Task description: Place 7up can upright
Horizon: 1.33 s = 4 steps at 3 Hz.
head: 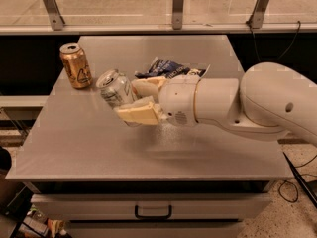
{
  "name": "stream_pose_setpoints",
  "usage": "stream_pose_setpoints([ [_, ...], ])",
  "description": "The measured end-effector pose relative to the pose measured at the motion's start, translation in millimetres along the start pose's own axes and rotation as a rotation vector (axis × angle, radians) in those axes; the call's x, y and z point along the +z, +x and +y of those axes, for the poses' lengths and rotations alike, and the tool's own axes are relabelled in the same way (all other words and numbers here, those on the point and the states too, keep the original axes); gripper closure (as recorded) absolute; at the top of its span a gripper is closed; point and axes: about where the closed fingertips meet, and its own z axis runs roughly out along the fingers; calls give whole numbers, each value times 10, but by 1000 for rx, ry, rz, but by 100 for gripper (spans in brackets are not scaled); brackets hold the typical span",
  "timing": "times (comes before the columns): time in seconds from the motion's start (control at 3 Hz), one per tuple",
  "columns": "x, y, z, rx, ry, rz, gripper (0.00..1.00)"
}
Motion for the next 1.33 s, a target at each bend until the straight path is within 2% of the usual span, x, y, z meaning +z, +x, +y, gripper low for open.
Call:
stream_pose_setpoints([
  [0.33, 91, -3, 70, -16, -13, -16, 100],
  [0.67, 132, 114, 48, 16, -21, -34, 100],
  [1.33, 85, 450, -113, 99, -3, -113, 100],
])
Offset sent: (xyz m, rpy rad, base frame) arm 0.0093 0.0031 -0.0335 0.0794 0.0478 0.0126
